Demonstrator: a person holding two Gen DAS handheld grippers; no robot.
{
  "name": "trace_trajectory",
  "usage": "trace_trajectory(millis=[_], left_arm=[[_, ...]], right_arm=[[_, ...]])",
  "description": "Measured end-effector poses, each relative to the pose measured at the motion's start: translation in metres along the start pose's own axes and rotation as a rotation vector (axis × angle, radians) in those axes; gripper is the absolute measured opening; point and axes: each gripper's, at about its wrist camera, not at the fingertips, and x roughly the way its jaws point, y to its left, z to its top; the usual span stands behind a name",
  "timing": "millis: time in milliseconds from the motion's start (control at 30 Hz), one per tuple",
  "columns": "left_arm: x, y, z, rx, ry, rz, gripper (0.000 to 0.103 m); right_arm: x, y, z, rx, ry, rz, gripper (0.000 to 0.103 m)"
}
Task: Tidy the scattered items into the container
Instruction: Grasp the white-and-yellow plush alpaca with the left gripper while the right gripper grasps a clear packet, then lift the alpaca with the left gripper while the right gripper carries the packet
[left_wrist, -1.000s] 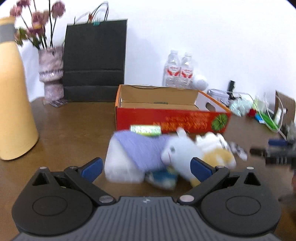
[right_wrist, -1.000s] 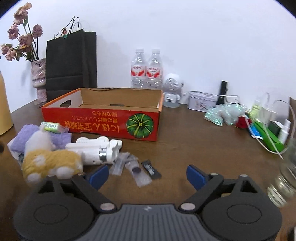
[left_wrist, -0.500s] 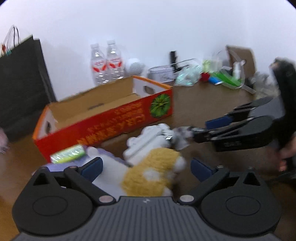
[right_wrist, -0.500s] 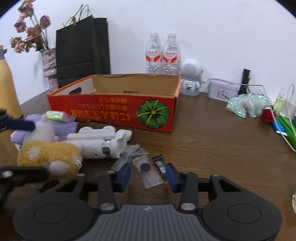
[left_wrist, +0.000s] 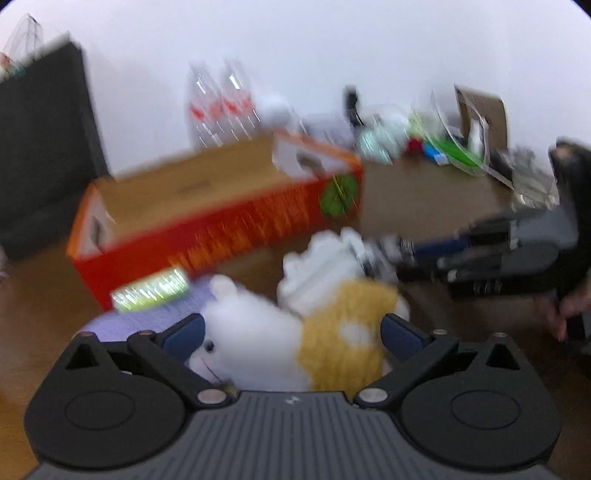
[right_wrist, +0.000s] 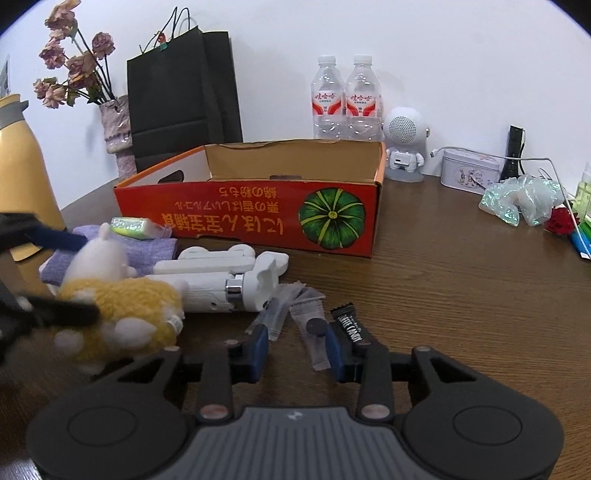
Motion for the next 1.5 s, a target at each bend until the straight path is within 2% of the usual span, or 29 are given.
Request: trace_trajectory(millis=[67,200,267,300,333,400,500,533,633,733,867,933,967,1000,1033,1067,1133,1167,1267,1300,1367,1400,1433,1500], left_arm=[[0.002,0.006,-0.003,0.011,-0.034,-0.034,0.103],[-0.001,0.013,-0.003,-0.039,-0.034,-0.063,0.101],[-0.003,0.007,-0.008,-0.036,-0.049,-0.042,0.1],[-0.006,0.002,-0.011,-0.031,-0.055,-0.027,0.099],[-0.01,-0.004,-0.013,-0.03,-0.05,0.002,0.096],[-0.019,-0.015,-0.013,-0.055,-0.026,0.034,0.095],[-0.031,-0.023,-0.018,-0.099,-0.019,0.056,0.097],[-0.032,-0.023,-0.018,-0.096,-0.024,0.042,0.103],[-0.021,-0.019,-0.017,-0.079,0.005,0.01,0.103],[-0.013,-0.01,-0.017,-0.116,-0.002,-0.034,0.103],[-0.012,-0.015,-0.022,-0.09,-0.043,-0.06,0.103],[-0.013,-0.016,-0.022,-0.098,-0.043,-0.057,0.101],[-0.014,-0.016,-0.021,-0.11,-0.039,-0.05,0.099],[-0.016,-0.016,-0.02,-0.122,-0.043,-0.04,0.094],[-0.02,-0.017,-0.02,-0.133,-0.049,-0.027,0.082],[-0.026,-0.019,-0.019,-0.139,-0.061,-0.025,0.074],[-0.041,-0.02,-0.015,-0.164,-0.085,-0.056,0.009],[-0.045,-0.017,-0.011,-0.196,-0.071,-0.062,0.007],[-0.046,-0.004,-0.009,-0.269,-0.052,-0.056,0.008],[-0.047,-0.001,-0.01,-0.282,-0.053,-0.039,0.013],[-0.05,0.001,-0.015,-0.277,-0.054,-0.059,0.066],[-0.052,0.0,-0.016,-0.257,-0.042,-0.085,0.1],[-0.054,-0.002,-0.016,-0.235,-0.034,-0.089,0.103],[-0.051,-0.012,-0.016,-0.196,0.011,-0.04,0.103]], right_arm=[[-0.001,0.0,0.0,-0.002,0.001,0.009,0.034],[0.0,-0.001,-0.001,0.009,-0.002,0.012,0.031],[-0.001,0.001,-0.001,-0.005,0.002,0.002,0.021],[-0.001,0.002,-0.001,-0.011,0.006,-0.003,0.01],[-0.001,0.003,-0.001,-0.013,0.011,-0.008,0.008],[-0.006,0.006,-0.002,-0.036,0.031,-0.019,0.007],[-0.013,0.003,0.001,-0.028,0.001,-0.009,0.013],[-0.011,0.001,0.003,-0.021,-0.004,-0.01,0.015],[0.005,-0.002,0.006,-0.007,0.027,-0.014,0.019],[0.012,-0.004,0.007,-0.005,0.019,0.004,0.024],[0.014,-0.005,0.006,0.0,0.003,0.01,0.024],[0.013,-0.005,0.007,0.005,0.013,0.0,0.016],[0.011,-0.005,0.007,0.015,0.019,-0.004,0.015],[0.009,-0.005,0.007,0.025,0.025,-0.007,0.014],[0.005,-0.004,0.005,0.028,0.028,-0.017,0.014],[0.001,-0.003,0.004,0.023,0.025,-0.027,0.014],[-0.014,0.0,0.002,0.035,-0.002,-0.027,0.014],[-0.022,-0.001,0.002,0.059,-0.02,-0.006,0.014],[-0.039,-0.002,0.003,0.1,-0.065,0.026,0.014],[-0.042,0.0,0.004,0.088,-0.071,0.01,0.014],[-0.045,0.003,0.004,0.068,-0.069,0.0,0.014],[-0.047,0.004,0.004,0.066,-0.07,0.006,0.014],[-0.049,0.004,0.003,0.065,-0.071,0.014,0.014],[-0.049,0.005,0.002,0.07,-0.072,0.017,0.014]])
